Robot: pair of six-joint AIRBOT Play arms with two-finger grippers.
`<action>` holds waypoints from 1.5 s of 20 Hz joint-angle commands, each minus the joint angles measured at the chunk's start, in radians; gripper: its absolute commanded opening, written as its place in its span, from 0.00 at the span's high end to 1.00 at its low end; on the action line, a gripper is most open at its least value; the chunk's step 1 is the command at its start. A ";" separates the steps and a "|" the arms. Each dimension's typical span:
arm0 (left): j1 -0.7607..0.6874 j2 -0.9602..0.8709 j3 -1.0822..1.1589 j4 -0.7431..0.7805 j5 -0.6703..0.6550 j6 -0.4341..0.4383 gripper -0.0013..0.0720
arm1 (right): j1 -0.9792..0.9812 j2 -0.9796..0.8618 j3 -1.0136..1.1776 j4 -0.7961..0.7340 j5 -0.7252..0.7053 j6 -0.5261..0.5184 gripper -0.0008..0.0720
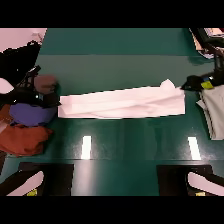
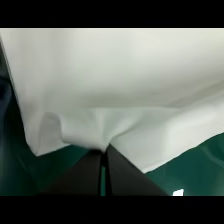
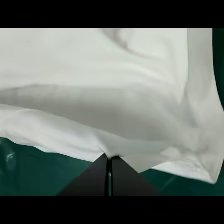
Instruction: Fold the shirts.
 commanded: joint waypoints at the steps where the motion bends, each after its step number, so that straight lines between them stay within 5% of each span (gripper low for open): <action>1: 0.001 -0.163 0.081 0.000 0.090 0.001 0.95 | 0.035 -0.200 0.179 0.003 -0.042 0.005 0.96; 3: 0.001 -0.231 0.118 0.000 0.127 -0.014 0.92 | 0.034 -0.275 0.258 0.003 -0.065 0.006 0.96; 4: 0.001 -0.250 0.135 0.000 0.147 -0.039 0.52 | 0.028 -0.314 0.301 0.003 -0.078 0.016 0.94; 5: 0.001 -0.259 0.153 0.000 0.170 -0.070 0.06 | 0.021 -0.346 0.340 0.020 -0.077 0.024 0.71; 6: 0.002 -0.259 0.172 -0.001 0.172 -0.088 0.00 | 0.006 -0.377 0.377 0.061 -0.060 0.023 0.41; 7: 0.003 -0.259 0.202 0.000 0.151 -0.086 0.00 | -0.014 -0.400 0.410 0.100 -0.023 0.023 0.33; 11: 0.000 -0.253 0.308 -0.009 -0.020 -0.077 0.02 | -0.097 -0.413 0.428 0.106 0.119 -0.011 0.28; 13: 0.000 -0.248 0.308 -0.050 -0.027 -0.062 0.80 | -0.139 -0.415 0.421 0.102 0.175 -0.043 0.12; 14: 0.000 -0.248 0.308 -0.080 -0.026 -0.033 0.94 | -0.157 -0.414 0.401 0.104 0.183 -0.053 0.12; 18: -0.006 -0.248 0.308 -0.193 -0.033 -0.024 0.95 | -0.200 -0.415 0.232 0.104 0.147 -0.123 0.12; 30: -0.288 -0.281 0.306 -0.164 0.072 -0.033 0.95 | -0.188 -0.426 0.011 0.119 -0.034 -0.242 0.13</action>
